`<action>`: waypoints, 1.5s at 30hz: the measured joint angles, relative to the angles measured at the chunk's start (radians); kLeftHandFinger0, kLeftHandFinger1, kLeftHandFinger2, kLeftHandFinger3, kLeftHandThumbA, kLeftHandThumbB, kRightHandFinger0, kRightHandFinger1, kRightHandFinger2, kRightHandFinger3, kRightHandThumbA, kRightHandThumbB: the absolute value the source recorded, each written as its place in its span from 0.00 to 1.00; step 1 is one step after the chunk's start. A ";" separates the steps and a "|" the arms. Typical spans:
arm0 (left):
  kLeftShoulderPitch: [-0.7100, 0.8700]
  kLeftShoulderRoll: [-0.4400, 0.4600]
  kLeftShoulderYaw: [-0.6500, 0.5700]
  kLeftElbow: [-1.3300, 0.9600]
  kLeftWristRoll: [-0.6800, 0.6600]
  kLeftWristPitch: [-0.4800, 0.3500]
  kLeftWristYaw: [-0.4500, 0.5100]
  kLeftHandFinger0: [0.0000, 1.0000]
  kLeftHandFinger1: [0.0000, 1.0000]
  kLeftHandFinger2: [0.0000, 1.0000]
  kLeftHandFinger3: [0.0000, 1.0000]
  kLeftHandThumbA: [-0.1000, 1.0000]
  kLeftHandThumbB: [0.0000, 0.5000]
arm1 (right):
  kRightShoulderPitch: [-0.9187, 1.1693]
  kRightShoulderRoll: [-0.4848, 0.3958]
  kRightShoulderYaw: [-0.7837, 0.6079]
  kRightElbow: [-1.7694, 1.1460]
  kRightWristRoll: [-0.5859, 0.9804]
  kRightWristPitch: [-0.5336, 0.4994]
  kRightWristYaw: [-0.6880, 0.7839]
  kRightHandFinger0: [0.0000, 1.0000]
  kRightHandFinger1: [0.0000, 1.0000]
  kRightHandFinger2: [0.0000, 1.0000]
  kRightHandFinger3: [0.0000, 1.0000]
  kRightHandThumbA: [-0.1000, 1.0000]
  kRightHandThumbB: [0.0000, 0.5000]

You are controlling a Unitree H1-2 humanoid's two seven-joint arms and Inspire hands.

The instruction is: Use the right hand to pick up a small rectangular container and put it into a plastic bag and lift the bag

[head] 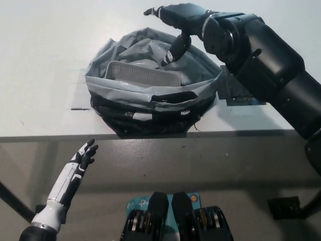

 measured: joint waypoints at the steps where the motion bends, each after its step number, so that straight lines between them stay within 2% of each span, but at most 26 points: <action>1: 0.000 0.000 0.000 0.000 0.000 0.000 0.000 1.00 1.00 1.00 1.00 1.00 0.41 | 0.002 0.000 -0.005 0.000 -0.001 0.001 -0.001 1.00 1.00 1.00 1.00 0.88 0.93; 7: 0.000 0.000 -0.003 0.000 0.002 0.000 0.000 1.00 1.00 1.00 1.00 1.00 0.42 | 0.029 -0.003 -0.044 0.007 -0.013 0.006 -0.007 1.00 1.00 1.00 1.00 0.87 0.99; 13: 0.000 0.000 -0.005 0.000 0.011 0.000 0.000 1.00 1.00 1.00 1.00 1.00 0.49 | 0.038 -0.006 -0.065 0.100 -0.026 0.006 -0.012 1.00 1.00 1.00 1.00 0.84 0.99; 15: 0.000 0.000 -0.005 0.000 0.013 0.000 0.000 1.00 1.00 1.00 1.00 1.00 0.44 | 0.038 -0.007 -0.070 0.129 -0.027 0.005 -0.013 1.00 1.00 1.00 1.00 0.90 1.00; 17: 0.000 0.000 -0.005 0.000 0.013 0.000 0.000 1.00 1.00 1.00 1.00 1.00 0.41 | 0.038 -0.010 -0.074 0.160 -0.030 0.005 -0.014 1.00 1.00 1.00 1.00 0.89 1.00; 23: 0.001 0.000 -0.006 0.000 0.013 0.000 0.000 1.00 1.00 1.00 1.00 1.00 0.42 | 0.042 -0.019 -0.095 0.232 -0.033 0.005 -0.015 1.00 1.00 1.00 1.00 0.89 1.00; 26: 0.001 0.000 -0.007 0.000 0.015 0.000 0.000 1.00 1.00 1.00 1.00 1.00 0.37 | 0.049 -0.020 -0.099 0.254 -0.035 0.005 -0.016 1.00 1.00 1.00 1.00 0.88 1.00; 30: 0.001 0.000 -0.011 0.000 0.016 -0.001 0.000 1.00 1.00 1.00 1.00 1.00 0.41 | 0.051 -0.019 -0.099 0.311 -0.037 0.000 -0.016 1.00 1.00 1.00 1.00 0.90 1.00; 33: 0.002 0.000 -0.013 0.000 0.017 -0.001 0.000 1.00 1.00 1.00 1.00 1.00 0.38 | 0.053 -0.020 -0.099 0.351 -0.038 0.000 -0.017 1.00 1.00 1.00 1.00 0.85 1.00; 35: 0.002 0.000 -0.014 0.000 0.017 -0.001 0.000 1.00 1.00 1.00 1.00 1.00 0.36 | 0.054 -0.020 -0.100 0.372 -0.038 -0.001 -0.016 1.00 1.00 1.00 1.00 0.87 1.00; 36: 0.002 0.000 -0.015 0.000 0.018 -0.001 0.000 1.00 1.00 1.00 1.00 1.00 0.39 | 0.055 -0.020 -0.101 0.382 -0.037 -0.002 -0.015 1.00 1.00 1.00 1.00 0.92 1.00; 38: 0.002 0.000 -0.015 0.000 0.018 -0.001 0.000 1.00 1.00 1.00 1.00 1.00 0.42 | 0.061 -0.020 -0.104 0.408 -0.035 -0.008 -0.013 1.00 1.00 1.00 1.00 0.90 1.00; 40: 0.001 0.000 -0.015 0.000 0.020 0.000 0.000 1.00 1.00 1.00 1.00 1.00 0.39 | 0.065 -0.019 -0.107 0.435 -0.033 -0.015 -0.007 1.00 1.00 1.00 1.00 0.87 1.00; 42: 0.001 0.000 -0.016 -0.002 0.021 0.001 0.000 1.00 1.00 1.00 1.00 1.00 0.34 | 0.066 -0.018 -0.124 0.461 -0.022 -0.018 0.009 1.00 1.00 1.00 1.00 0.89 1.00; 44: 0.001 0.000 -0.017 -0.002 0.023 0.001 0.000 1.00 1.00 1.00 1.00 1.00 0.33 | 0.067 -0.016 -0.144 0.472 -0.013 -0.018 0.023 1.00 1.00 1.00 1.00 0.90 0.95; 45: 0.001 0.000 -0.018 -0.002 0.023 0.001 0.000 1.00 1.00 1.00 1.00 1.00 0.34 | 0.067 -0.014 -0.156 0.476 -0.007 -0.018 0.034 1.00 1.00 1.00 1.00 0.90 0.96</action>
